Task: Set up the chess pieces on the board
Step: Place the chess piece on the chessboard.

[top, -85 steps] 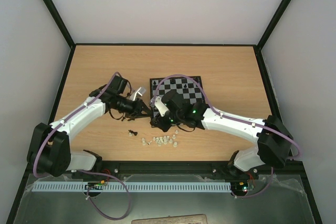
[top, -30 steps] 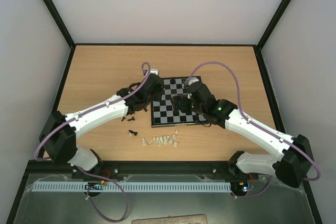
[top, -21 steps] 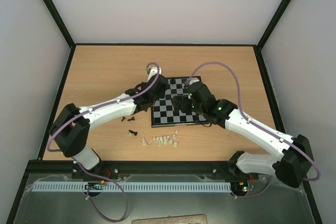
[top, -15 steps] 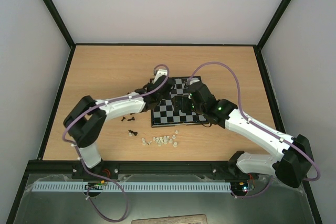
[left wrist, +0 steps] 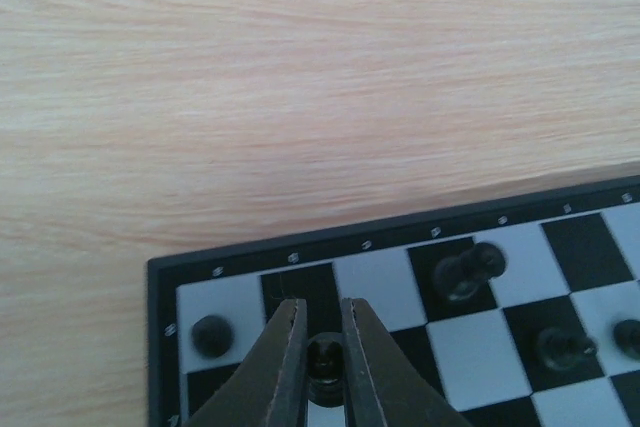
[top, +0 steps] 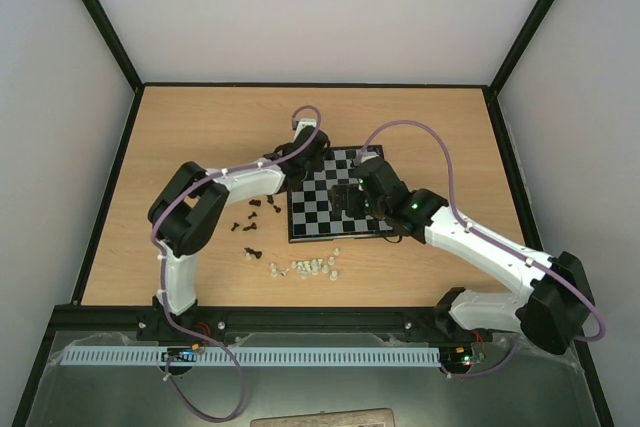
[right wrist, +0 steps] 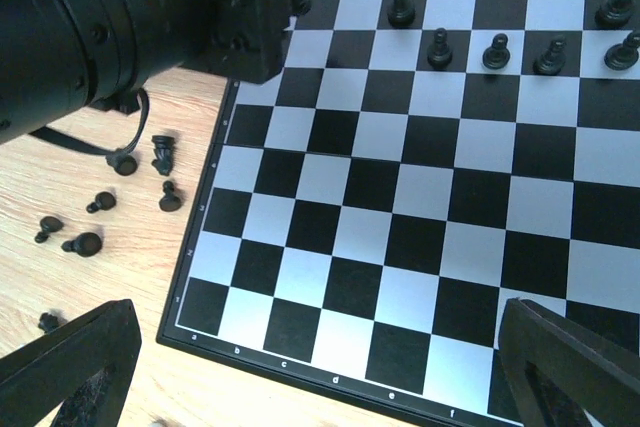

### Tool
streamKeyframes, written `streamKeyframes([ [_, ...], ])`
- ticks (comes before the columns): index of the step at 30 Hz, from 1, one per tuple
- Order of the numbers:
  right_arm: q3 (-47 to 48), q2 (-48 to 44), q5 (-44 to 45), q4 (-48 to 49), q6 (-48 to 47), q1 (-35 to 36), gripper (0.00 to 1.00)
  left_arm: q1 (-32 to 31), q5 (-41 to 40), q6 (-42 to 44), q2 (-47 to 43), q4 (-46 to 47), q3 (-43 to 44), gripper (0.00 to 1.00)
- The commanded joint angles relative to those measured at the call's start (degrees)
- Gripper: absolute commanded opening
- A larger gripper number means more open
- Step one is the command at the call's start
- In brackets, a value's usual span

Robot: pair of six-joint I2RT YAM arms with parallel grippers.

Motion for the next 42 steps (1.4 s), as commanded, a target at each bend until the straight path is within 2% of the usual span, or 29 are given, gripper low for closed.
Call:
streamKeyframes([
  [1, -1.2, 0.8, 0.0, -0.7, 0.5, -0.6, 0.99, -0.3, 1.2, -0.8, 3.4, 3.0, 4.0, 0.03],
  [25, -3.0, 1.9, -2.8, 1.0, -0.7, -2.9, 0.98, -0.2, 1.0, -2.5, 11.9, 0.1, 11.9, 0.07],
  [29, -3.2, 2.1, -3.0, 1.3, -0.8, -2.9, 0.99, -0.3, 0.9, -2.6, 12.1, -0.4, 12.1, 0.13],
  [39, -3.8, 2.4, -3.7, 1.9, -0.9, -3.0, 0.99, -0.3, 0.0, -2.8, 12.3, -1.3, 11.4, 0.14],
  [42, -4.0, 2.4, -3.8, 2.1, -0.9, -3.0, 0.99, -0.3, -0.2, -2.9, 12.3, -1.4, 11.2, 0.2],
])
